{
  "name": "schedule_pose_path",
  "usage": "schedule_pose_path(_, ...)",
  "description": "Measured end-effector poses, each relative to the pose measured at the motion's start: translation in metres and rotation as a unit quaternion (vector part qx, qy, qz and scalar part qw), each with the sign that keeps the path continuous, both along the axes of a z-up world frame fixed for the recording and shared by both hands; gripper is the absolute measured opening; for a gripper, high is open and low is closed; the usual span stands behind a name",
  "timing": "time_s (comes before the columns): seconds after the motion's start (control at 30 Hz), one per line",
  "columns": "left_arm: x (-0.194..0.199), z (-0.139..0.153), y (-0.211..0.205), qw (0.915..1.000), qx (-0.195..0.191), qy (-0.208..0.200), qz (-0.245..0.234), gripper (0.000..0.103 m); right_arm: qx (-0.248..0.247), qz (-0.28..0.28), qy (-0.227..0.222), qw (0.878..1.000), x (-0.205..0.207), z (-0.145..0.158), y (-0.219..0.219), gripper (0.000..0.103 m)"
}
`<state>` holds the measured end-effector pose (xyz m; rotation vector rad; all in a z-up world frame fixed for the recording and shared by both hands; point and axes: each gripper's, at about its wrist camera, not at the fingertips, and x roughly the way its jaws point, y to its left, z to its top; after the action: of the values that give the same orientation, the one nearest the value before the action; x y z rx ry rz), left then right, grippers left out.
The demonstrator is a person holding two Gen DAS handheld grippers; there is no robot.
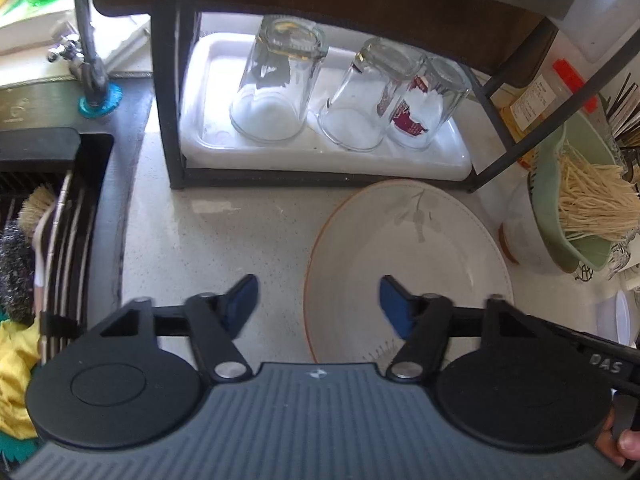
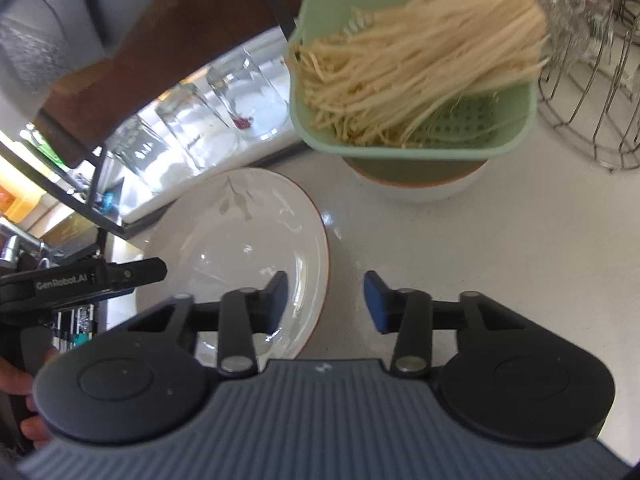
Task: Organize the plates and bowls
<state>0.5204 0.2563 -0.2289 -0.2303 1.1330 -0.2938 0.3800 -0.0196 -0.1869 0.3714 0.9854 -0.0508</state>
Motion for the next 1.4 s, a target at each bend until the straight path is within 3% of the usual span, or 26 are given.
schedule_pose_path(0.23, 0.016, -0.013, -0.005, 0.9994, -0.008, 0.006, -0.033, 0.048, 0.009, 0.003, 0.024, 1.000, 0.015, -0.016, 0.006, 0.017)
schedule_pose_path(0.33, 0.018, -0.016, -0.004, 0.9984, -0.035, 0.012, -0.043, 0.042, -0.008, 0.021, 0.022, 1.000, 0.019, -0.018, 0.013, 0.018)
schedule_pose_path(0.43, 0.019, -0.014, -0.007, 0.9984, -0.022, 0.015, -0.049, 0.042, 0.000, 0.025, 0.025, 0.999, 0.023, -0.019, 0.014, 0.017)
schedule_pose_path(0.57, 0.021, -0.015, 0.004, 0.9971, -0.060, 0.040, -0.023, 0.042, 0.000, 0.033, 0.023, 0.999, 0.021, -0.017, 0.015, 0.017)
schedule_pose_path(0.67, 0.017, -0.007, 0.000, 0.9978, -0.050, 0.029, -0.031, 0.042, 0.012, 0.038, 0.018, 0.999, 0.017, -0.012, 0.013, 0.017)
schedule_pose_path(1.4, -0.035, 0.063, -0.048, 0.9935, -0.078, -0.001, -0.083, 0.042, 0.032, -0.003, -0.071, 0.997, -0.062, 0.055, -0.029, 0.017)
